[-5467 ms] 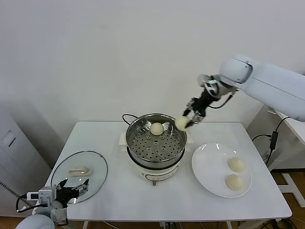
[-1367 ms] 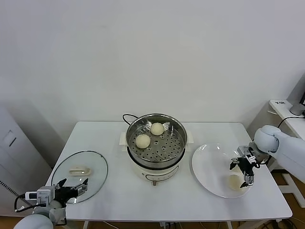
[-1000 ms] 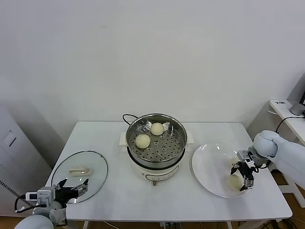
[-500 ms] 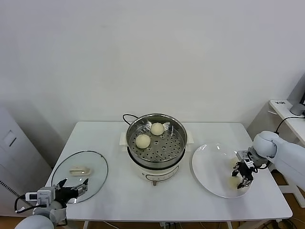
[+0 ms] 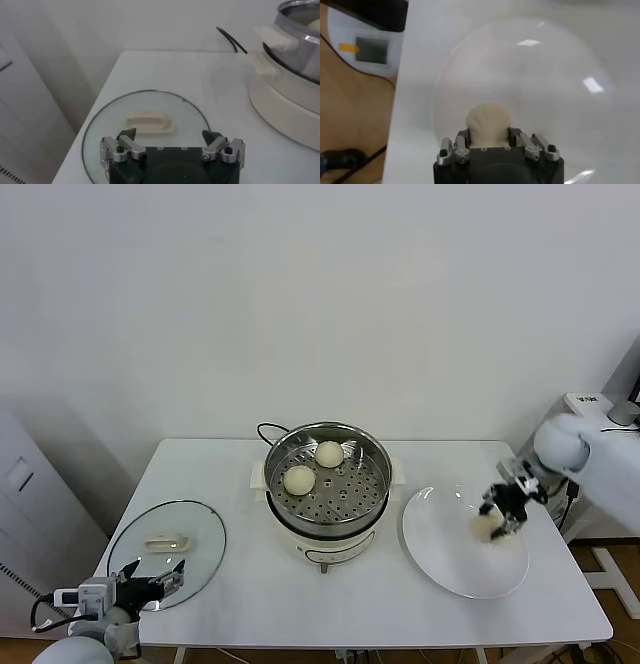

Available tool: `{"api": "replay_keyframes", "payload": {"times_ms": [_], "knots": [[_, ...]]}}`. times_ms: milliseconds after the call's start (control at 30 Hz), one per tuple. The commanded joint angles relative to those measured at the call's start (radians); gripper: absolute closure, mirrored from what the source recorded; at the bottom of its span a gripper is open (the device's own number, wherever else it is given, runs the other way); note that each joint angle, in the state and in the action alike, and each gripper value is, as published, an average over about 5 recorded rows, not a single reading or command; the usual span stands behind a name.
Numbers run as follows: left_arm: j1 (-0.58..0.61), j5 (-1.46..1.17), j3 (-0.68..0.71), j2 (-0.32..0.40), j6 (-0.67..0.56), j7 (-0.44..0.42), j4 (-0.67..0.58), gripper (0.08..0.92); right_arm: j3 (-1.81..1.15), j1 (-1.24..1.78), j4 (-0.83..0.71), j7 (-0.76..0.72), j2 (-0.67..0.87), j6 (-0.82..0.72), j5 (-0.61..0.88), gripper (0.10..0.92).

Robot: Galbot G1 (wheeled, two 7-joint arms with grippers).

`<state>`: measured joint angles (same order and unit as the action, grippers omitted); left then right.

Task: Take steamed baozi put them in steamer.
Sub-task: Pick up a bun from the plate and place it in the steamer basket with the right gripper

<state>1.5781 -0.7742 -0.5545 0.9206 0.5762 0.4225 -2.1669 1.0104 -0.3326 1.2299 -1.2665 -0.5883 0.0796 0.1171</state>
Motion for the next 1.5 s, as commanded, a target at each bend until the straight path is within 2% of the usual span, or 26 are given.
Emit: {"api": "replay_keyframes", "payload": {"times_ms": [33,300,467,600,800,1100,1500], "knots": [[-0.001,-0.001,0.0,-0.004,-0.001,-0.001,0.001,0.177,0.119,-0.326,-0.028,-0.004,-0.213,0.161,0.152,0.542],[-0.004,-0.005,0.006,-0.009,-0.003,-0.002,0.006,0.177,0.087,-0.332,-0.103,0.005,-0.434,0.339,0.144,0.537],[-0.011,-0.006,0.014,-0.007,-0.001,-0.002,0.007,0.177,0.052,-0.296,-0.173,-0.012,-0.577,0.503,0.087,0.533],[-0.012,-0.006,0.014,-0.005,0.0,-0.001,0.006,0.177,0.031,-0.255,-0.164,-0.013,-0.638,0.616,0.038,0.533],[-0.009,-0.006,0.012,-0.004,-0.002,-0.001,0.004,0.177,0.031,-0.209,-0.073,-0.023,-0.642,0.71,-0.039,0.533],[-0.009,-0.007,0.011,-0.002,-0.002,-0.002,0.001,0.177,0.027,-0.136,0.033,-0.045,-0.592,0.769,-0.185,0.534],[-0.008,-0.007,0.008,0.002,-0.004,-0.001,-0.001,0.177,0.003,-0.033,0.057,-0.059,-0.604,0.779,-0.317,0.535]]}}
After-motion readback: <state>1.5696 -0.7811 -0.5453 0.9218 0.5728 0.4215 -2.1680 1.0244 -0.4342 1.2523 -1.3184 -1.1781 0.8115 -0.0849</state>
